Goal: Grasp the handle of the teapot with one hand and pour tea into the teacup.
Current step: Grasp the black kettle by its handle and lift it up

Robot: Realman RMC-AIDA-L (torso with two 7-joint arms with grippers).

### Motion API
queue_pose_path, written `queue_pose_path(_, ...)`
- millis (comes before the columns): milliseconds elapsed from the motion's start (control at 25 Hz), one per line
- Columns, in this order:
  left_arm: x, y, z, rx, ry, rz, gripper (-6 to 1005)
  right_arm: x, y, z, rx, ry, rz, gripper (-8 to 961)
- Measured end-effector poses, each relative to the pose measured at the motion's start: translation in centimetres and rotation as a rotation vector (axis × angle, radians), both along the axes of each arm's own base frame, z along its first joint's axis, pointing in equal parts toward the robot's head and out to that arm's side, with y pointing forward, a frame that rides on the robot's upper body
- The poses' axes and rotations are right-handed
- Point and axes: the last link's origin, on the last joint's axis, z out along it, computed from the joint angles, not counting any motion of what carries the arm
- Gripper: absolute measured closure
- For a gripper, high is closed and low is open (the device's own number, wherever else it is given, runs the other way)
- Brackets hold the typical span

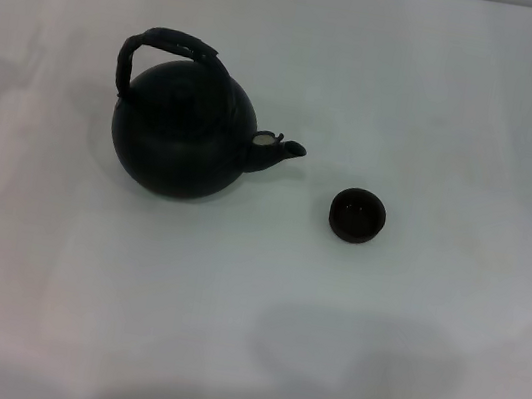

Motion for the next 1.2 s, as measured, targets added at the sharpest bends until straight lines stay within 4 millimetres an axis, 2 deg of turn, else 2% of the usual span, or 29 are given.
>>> queue_pose_path(320,-1.0,-2.9,0.0,-0.094,0.008,-0.068,243,0.8,0.0,0.0,-0.007,0.012,-0.057,118)
queue_pose_path(520,-2.0,-5.7,0.8,-0.166,-0.024,-0.123,242,1.1,0.3,0.5,0.01,0.023,-0.08,118)
queue_pose_path(640,-2.0,-6.3,0.5,-0.21,-0.038,-0.142,242,1.3,0.3,0.9,0.033,0.037,-0.093,118)
queue_pose_path(840,-0.8,-5.9,-0.6,-0.295,-0.031,-0.204,241,1.4,0.3,1.1,0.047,0.044,-0.098,118)
queue_pose_path(1080,1.5,-4.0,-2.5,-0.47,0.016,-0.323,241,1.3,0.5,1.1,0.046,0.045,-0.097,118)
queue_pose_path(1200,1.5,-3.9,-2.5,-0.502,0.016,-0.328,241,1.2,0.6,1.1,0.046,0.045,-0.095,118)
